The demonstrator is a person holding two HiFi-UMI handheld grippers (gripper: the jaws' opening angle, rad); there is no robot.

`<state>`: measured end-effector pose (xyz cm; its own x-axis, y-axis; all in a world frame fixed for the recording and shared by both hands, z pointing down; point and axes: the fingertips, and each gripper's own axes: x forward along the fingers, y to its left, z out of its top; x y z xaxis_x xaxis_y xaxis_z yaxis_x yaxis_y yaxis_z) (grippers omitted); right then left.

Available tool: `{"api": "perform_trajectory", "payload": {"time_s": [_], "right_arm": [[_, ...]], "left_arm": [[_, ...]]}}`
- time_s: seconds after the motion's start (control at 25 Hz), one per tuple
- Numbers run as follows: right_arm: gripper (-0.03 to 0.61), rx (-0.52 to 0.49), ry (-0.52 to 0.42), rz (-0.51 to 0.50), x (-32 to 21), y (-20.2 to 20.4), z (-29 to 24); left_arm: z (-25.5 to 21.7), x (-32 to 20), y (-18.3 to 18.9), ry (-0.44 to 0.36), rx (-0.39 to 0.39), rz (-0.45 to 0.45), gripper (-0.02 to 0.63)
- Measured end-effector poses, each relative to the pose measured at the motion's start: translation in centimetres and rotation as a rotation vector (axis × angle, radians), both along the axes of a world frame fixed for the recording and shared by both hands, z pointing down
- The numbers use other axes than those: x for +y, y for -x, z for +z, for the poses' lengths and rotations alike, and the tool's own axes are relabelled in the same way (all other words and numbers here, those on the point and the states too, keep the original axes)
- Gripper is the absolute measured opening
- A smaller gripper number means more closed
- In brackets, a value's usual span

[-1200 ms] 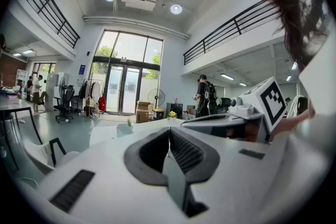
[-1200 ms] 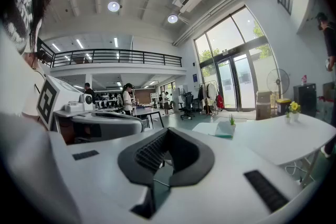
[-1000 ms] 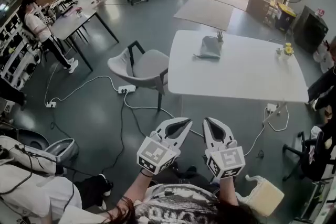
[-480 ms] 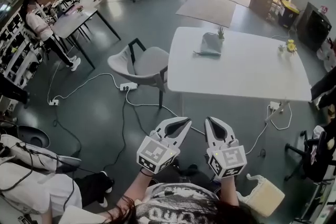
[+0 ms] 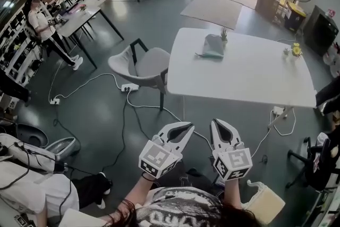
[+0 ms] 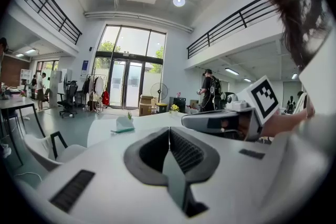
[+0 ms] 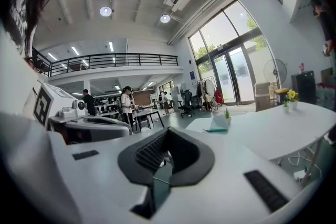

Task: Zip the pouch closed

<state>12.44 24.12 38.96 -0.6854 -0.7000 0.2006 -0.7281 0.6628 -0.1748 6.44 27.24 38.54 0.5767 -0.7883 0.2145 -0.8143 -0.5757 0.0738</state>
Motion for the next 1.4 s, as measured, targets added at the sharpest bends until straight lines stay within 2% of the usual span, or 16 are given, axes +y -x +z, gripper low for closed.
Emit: {"api": "perform_trajectory", "payload": {"time_s": [0.16, 0.4, 0.8, 1.12, 1.4], "right_arm": [[-0.003, -0.02, 0.018, 0.009, -1.4, 0.1, 0.6], [-0.003, -0.012, 0.029, 0.001, -5.3, 3.1, 1.0], [-0.003, -0.001, 0.021, 0.088, -17.1, 10.1, 0.9], [-0.003, 0.057, 0.056, 0.143, -22.2, 15.3, 1.3], [-0.003, 0.092, 0.058, 0.204, -24.6, 17.2, 1.8]], "left_arm": [[0.4, -1.3, 0.4, 0.008, -0.007, -0.001, 0.012], [0.7, -5.3, 2.6, 0.014, -0.002, 0.024, 0.012], [0.0, -17.5, 10.3, -0.013, 0.014, 0.105, 0.012], [0.4, -24.1, 15.0, 0.013, 0.05, 0.192, 0.012], [0.8, -27.4, 17.7, 0.014, 0.069, 0.236, 0.012]]}}
